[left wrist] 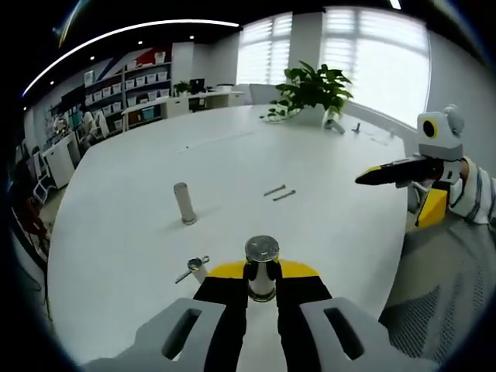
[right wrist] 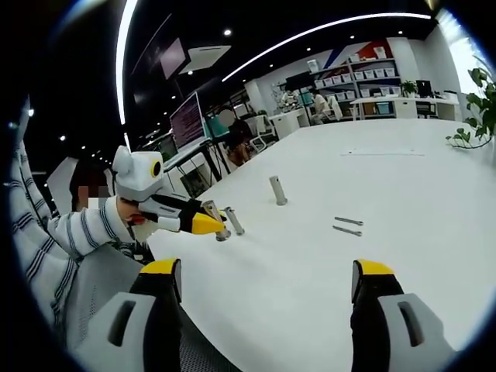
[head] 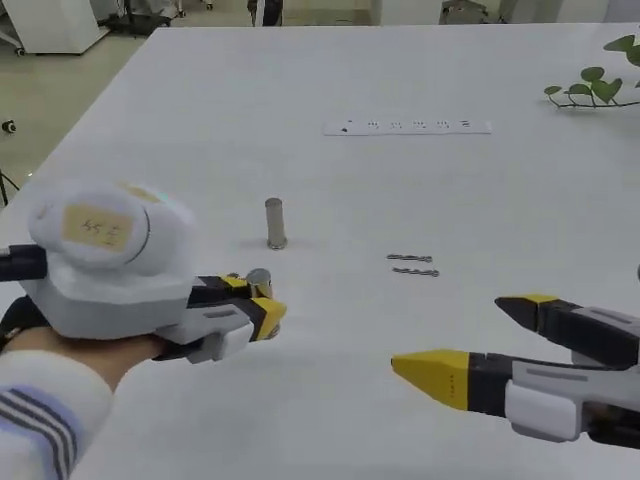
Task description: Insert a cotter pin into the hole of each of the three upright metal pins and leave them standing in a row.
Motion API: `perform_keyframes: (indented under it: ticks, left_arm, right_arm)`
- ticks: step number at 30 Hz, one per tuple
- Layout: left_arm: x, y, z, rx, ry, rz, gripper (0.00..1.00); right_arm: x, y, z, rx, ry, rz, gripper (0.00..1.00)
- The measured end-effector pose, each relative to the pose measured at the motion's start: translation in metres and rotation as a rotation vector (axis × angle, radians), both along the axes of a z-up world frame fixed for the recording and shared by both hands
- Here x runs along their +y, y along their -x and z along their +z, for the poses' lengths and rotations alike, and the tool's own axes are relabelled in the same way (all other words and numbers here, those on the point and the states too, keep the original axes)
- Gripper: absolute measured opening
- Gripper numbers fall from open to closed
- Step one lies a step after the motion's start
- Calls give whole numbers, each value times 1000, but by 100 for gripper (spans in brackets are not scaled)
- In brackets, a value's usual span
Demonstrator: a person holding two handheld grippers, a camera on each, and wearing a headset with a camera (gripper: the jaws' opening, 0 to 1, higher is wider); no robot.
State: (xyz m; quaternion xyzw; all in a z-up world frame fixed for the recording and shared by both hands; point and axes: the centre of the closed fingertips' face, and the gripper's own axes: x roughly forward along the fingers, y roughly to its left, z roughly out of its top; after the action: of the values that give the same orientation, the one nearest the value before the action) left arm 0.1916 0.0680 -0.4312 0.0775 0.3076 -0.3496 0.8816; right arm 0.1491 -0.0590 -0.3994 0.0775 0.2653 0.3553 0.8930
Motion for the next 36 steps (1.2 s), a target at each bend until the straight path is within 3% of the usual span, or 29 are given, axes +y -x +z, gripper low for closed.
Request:
perform_keyframes:
  ticks: [3,7,10,14,18,22,31,36]
  left_arm:
    - [-5,1,-7,3,-32,-13,9]
    - [-12,1,-14,18,-31,-10,9]
    - [-17,1,-21,48,-21,-2,9]
    - [-21,2,-26,57,-36,3,9]
    - [-23,1,-28,73,-13,26,9]
    - [-23,0,-36,113,-32,45,9]
    - [-25,2,-42,133,-32,63,9]
    - [-27,1,-42,124,-38,67,9]
  right_arm:
    - [-1,1,1,6,-16,2,89]
    - [-2,1,1,6,-5,14,89]
    - [-3,3,1,10,-9,19,89]
    - [-3,4,0,14,-17,23,89]
    - [-3,3,1,11,-22,19,89]
    - [-2,3,1,12,-29,23,89]
    - [1,3,1,18,-42,24,88]
    - [3,3,-1,10,-21,35,88]
